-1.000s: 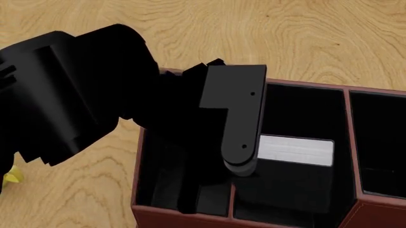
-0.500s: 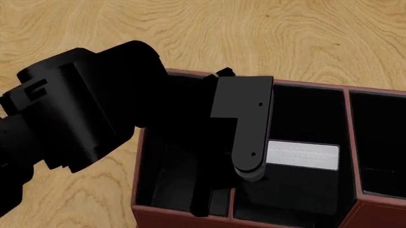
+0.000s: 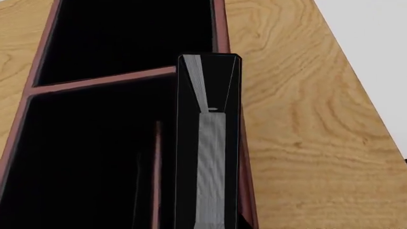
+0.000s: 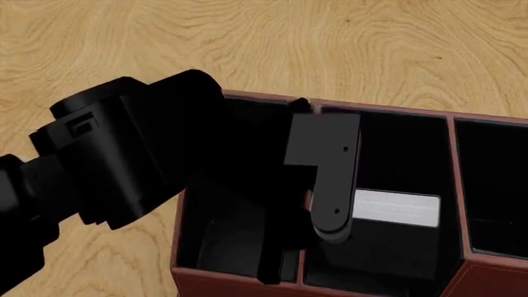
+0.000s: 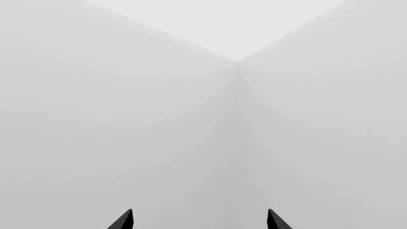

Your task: Pick up the book and place it in the back compartment of the caddy.

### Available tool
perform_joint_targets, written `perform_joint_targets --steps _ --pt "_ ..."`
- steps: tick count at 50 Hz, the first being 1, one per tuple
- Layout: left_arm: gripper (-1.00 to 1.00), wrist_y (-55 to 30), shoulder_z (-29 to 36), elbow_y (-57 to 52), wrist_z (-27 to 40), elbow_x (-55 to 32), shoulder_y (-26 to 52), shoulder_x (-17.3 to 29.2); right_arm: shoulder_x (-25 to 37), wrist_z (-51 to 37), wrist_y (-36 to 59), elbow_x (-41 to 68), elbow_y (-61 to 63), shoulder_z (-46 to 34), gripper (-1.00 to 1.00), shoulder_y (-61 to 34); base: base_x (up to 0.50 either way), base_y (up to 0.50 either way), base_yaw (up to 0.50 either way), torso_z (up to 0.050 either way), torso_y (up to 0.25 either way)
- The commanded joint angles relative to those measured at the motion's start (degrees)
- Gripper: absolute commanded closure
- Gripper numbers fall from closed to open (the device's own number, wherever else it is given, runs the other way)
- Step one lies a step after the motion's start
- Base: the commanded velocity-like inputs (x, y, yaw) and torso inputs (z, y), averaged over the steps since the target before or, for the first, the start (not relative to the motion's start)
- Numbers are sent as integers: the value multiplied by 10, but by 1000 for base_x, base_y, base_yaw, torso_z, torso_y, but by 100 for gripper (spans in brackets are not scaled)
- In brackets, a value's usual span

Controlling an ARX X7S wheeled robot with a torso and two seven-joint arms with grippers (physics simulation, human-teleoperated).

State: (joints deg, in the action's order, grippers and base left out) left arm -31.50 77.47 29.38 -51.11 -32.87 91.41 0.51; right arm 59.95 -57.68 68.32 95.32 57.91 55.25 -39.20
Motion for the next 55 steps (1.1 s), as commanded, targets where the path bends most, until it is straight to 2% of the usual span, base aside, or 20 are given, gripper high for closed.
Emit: perform_joint_targets --steps 1,12,35,55 --pt "100 40 57 27 37 -66 20 -5 -2 3 2 -1 0 6 -100 4 0 0 0 0 0" --pt "100 73 109 43 52 -106 26 -5 -15 22 10 -22 2 8 -100 7 0 0 0 0 1" --pt "100 98 110 61 41 -90 -7 -5 -50 80 18 -107 12 -7 -100 20 0 0 0 0 1" --pt "100 106 111 60 43 -81 -19 -5 -45 82 9 -108 12 7 -100 42 0 0 -1 0 1"
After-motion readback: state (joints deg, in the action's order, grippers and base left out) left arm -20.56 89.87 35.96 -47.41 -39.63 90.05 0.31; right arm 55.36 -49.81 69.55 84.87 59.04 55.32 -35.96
